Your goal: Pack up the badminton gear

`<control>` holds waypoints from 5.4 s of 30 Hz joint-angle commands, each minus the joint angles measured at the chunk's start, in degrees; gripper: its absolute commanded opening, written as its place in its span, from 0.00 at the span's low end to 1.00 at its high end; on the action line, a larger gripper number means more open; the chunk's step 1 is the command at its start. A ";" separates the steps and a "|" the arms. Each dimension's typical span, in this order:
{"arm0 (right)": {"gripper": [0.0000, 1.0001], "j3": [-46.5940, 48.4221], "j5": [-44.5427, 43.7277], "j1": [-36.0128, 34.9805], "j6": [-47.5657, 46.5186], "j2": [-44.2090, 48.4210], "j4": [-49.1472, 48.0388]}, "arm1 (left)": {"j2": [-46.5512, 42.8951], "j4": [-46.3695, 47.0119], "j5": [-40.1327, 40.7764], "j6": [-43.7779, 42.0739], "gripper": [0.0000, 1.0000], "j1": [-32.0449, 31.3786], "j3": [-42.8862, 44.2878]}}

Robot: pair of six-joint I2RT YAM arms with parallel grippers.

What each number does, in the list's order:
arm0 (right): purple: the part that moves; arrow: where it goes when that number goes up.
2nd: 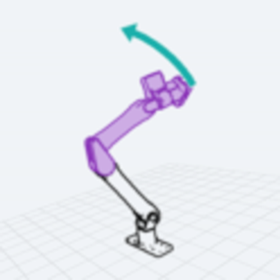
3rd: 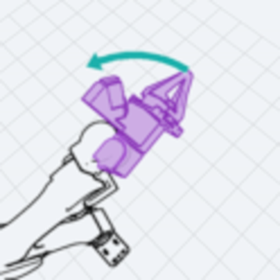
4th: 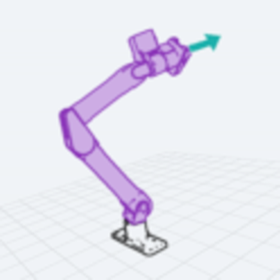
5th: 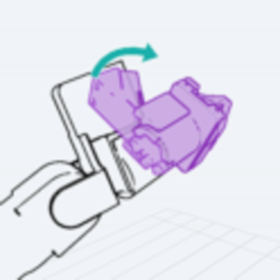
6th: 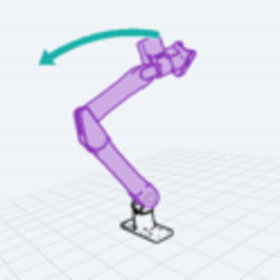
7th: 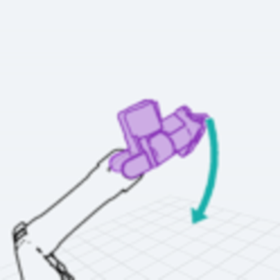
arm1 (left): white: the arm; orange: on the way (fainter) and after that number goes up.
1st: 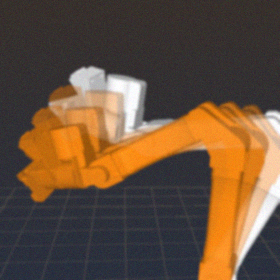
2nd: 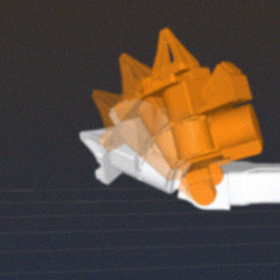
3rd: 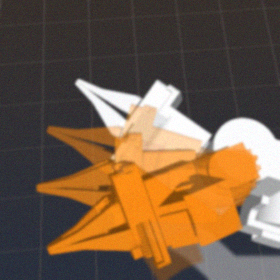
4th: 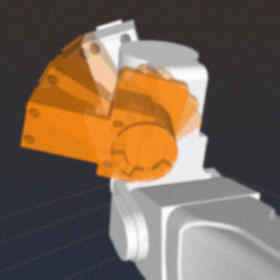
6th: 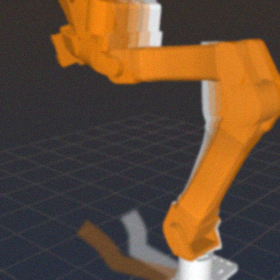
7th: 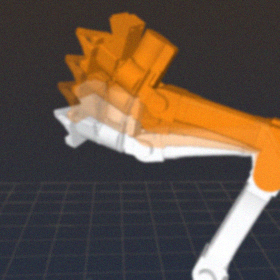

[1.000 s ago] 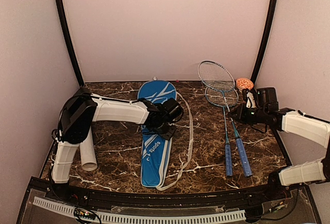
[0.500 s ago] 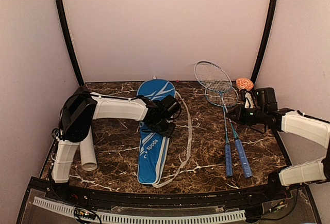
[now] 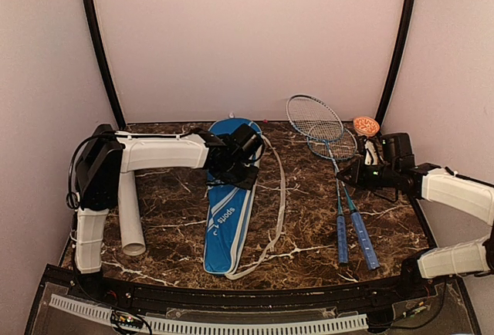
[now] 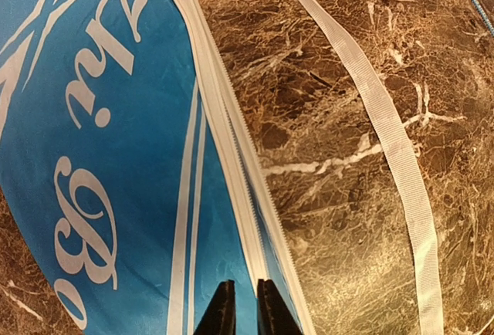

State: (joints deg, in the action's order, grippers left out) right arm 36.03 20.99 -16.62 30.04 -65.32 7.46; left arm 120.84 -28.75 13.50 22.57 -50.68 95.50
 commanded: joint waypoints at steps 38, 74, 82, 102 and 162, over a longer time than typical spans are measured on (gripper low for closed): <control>0.00 0.18 0.97 -0.48 -0.66 0.03 -2.65 | 4.85 -2.42 -3.09 1.10 0.17 -1.36 -4.55; 0.00 -11.11 -0.86 -18.06 3.79 9.63 7.66 | -15.87 8.76 3.40 9.11 0.00 1.53 -13.25; 0.00 -5.92 -6.62 -26.19 4.59 1.75 3.93 | -16.22 11.88 -1.81 8.37 0.00 1.54 -14.51; 0.00 9.59 -22.22 -38.66 11.38 -20.50 -9.80 | -19.48 17.82 -14.81 4.78 0.00 1.54 -20.49; 0.98 -7.46 -21.63 -65.50 -29.01 -14.36 -16.60 | -15.19 18.53 -31.94 -5.79 0.00 8.05 -24.85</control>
State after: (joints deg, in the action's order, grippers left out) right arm 26.68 1.58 -81.14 2.79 -78.37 -8.08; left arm 105.54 -9.63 -17.45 17.82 -43.11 68.71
